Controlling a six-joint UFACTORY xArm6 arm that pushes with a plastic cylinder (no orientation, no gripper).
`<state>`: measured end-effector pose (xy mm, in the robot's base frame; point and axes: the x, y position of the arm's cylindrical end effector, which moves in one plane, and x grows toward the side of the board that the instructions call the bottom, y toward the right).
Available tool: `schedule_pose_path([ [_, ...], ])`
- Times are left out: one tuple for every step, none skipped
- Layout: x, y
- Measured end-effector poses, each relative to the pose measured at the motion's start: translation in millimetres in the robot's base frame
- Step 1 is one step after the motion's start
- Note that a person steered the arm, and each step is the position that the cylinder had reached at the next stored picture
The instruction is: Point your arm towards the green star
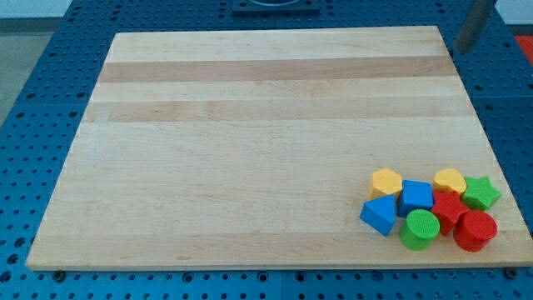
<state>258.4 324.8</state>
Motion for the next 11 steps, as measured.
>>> schedule_pose_path([
  [48,16],
  [115,17],
  [200,17],
  [270,7],
  [329,-20],
  [338,-23],
  [355,-38],
  [357,-30],
  [351,-27],
  [349,-27],
  [339,-27],
])
